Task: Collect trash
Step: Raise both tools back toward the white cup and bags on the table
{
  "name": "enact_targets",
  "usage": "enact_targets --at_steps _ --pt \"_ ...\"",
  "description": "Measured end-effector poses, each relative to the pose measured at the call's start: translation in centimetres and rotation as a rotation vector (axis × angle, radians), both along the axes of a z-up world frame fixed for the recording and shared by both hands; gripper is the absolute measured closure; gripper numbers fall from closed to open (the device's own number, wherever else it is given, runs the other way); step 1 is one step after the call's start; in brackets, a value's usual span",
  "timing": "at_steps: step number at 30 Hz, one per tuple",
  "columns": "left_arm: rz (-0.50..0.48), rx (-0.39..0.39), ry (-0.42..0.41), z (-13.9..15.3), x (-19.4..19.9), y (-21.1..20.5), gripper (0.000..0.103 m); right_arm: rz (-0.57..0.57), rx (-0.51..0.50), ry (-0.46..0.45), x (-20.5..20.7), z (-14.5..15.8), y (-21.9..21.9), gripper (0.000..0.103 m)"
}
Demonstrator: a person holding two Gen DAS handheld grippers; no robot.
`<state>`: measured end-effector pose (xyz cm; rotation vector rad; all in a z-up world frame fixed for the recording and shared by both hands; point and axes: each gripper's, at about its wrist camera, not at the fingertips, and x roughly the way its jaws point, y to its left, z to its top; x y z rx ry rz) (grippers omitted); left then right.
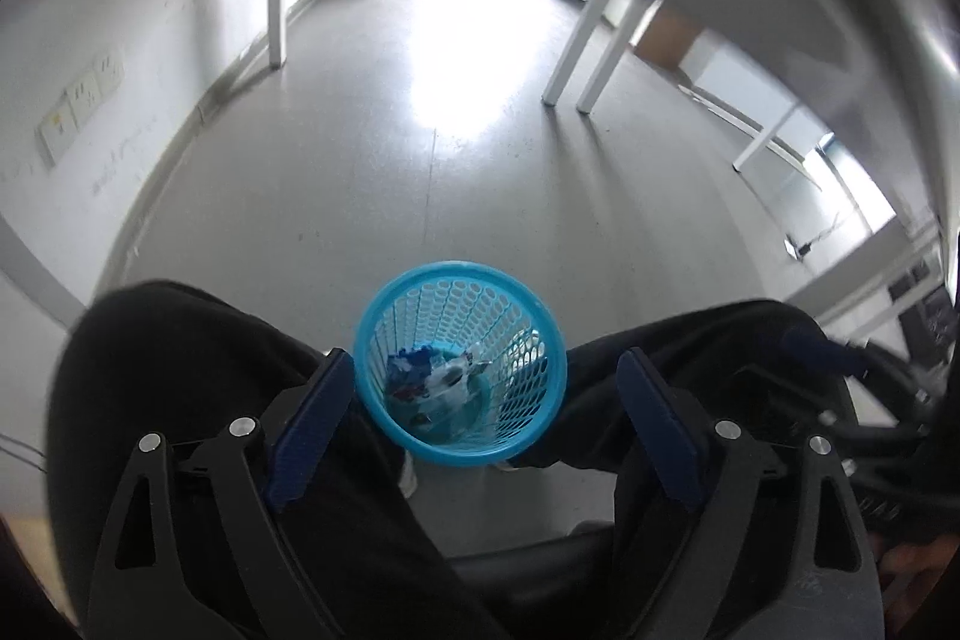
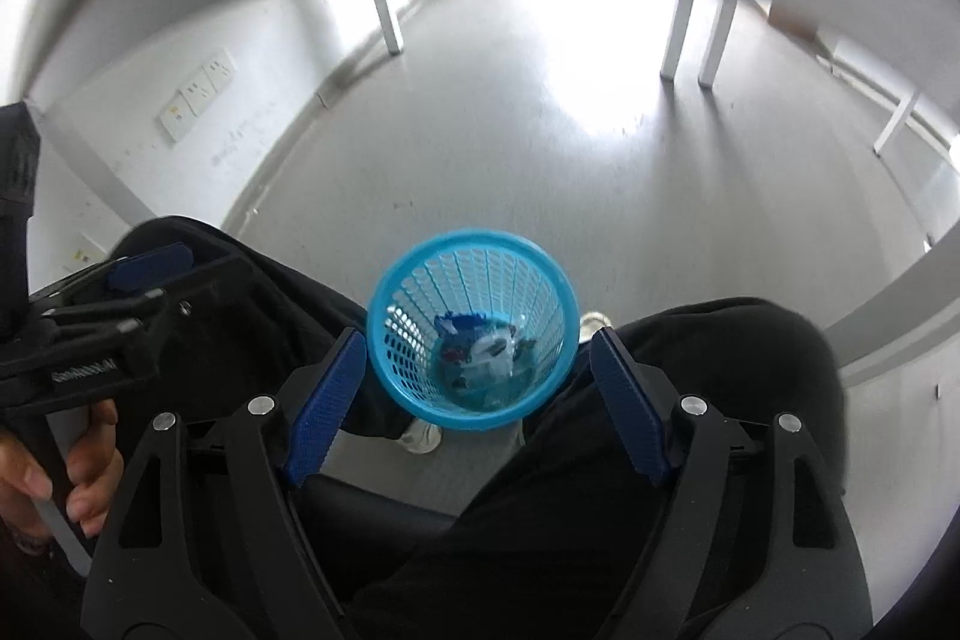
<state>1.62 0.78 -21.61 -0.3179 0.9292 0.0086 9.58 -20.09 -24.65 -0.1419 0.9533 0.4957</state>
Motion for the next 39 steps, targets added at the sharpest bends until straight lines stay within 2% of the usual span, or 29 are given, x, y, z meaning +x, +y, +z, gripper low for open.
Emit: enact_targets --at_steps 5,8,12,18,24,28,33,39 --pt "-0.044 0.063 -0.115 3.7 -3.2 -1.0 0.01 0.001 0.064 -0.091 -2.5 3.6 -2.3 0.025" --pt "-0.088 0.034 -0.161 5.7 -4.9 -0.9 0.007 -0.008 0.086 -0.142 -3.5 5.5 -3.4 0.023" --pt "-0.087 0.033 -0.232 8.1 -6.7 -1.0 0.006 -0.011 0.146 -0.206 -4.2 8.4 -4.7 0.023" --pt "-0.085 0.047 -0.323 11.9 -7.7 -0.8 0.006 -0.039 0.202 -0.314 -4.8 12.8 -5.6 0.015" --pt "-0.081 0.097 -0.381 15.3 -6.8 -0.8 0.006 -0.055 0.221 -0.377 -2.9 16.1 -4.8 0.01" --pt "-0.089 0.124 -0.413 17.7 -5.6 -0.6 0.006 -0.07 0.275 -0.404 -1.5 18.4 -4.4 0.009" --pt "-0.069 0.113 -0.445 20.1 -3.6 0.3 0.006 -0.103 0.329 -0.422 0.8 20.7 -4.0 0.009" --pt "-0.016 0.04 -0.474 22.2 -0.3 1.9 0.006 -0.186 0.357 -0.416 4.4 21.2 -3.7 0.009"
